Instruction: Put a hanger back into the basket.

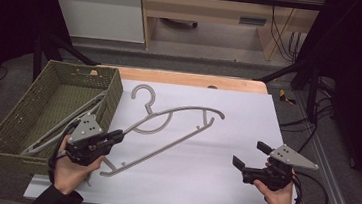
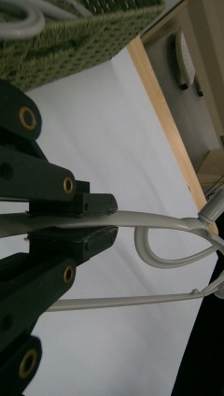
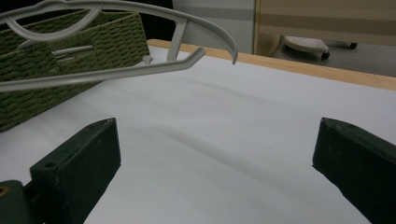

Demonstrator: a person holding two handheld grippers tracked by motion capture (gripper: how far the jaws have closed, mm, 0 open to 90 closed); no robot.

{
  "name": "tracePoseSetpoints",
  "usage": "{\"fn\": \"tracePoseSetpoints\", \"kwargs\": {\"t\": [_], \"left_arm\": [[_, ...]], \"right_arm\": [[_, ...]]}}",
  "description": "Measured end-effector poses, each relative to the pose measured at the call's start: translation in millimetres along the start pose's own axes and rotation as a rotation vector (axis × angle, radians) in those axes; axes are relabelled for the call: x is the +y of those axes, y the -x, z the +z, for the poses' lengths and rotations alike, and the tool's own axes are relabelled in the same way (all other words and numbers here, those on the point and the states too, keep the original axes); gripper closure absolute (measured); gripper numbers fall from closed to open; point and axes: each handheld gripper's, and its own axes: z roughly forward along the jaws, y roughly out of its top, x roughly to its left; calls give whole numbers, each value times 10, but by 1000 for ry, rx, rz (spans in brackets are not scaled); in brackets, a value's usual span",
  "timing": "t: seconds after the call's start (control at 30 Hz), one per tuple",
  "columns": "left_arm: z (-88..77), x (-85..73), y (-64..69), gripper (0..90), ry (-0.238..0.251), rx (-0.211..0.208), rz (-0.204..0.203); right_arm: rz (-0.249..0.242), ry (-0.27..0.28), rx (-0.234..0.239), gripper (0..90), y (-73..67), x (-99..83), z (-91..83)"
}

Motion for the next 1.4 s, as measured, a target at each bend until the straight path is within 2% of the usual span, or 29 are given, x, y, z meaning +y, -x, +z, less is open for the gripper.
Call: {"fn": "tracePoseSetpoints", "kwargs": {"t": [0.1,0.33,0.47,0.6,0.67,0.83,1.07,1.2,1.4], "left_arm": [[-85,57,-49,834,18,20,1],[-257,190,-178,835,23,80,25],[-359,226,-266,835,53,115,26],[-548,280,-421,835,88,156,16],[-624,297,-481,835,90,180,13],[-872,321,-709,835,123,254,-6],[-1234,279,-1105,834,156,366,-50],[-1323,210,-1317,834,136,432,-59],[-1273,12,-1607,834,90,495,-75]], "right_arm": [[0,-3,-3,11,-1,-5,15],[1,-3,-2,11,0,-5,14],[1,-3,-2,11,-1,-3,14],[0,-3,-3,11,-1,-4,15],[0,-4,-3,11,-1,-4,15],[2,-5,-3,11,-1,-4,16],[1,-8,-2,11,6,-8,19],[5,-9,-5,11,4,-9,26],[4,-14,-3,11,11,-15,39]]}}
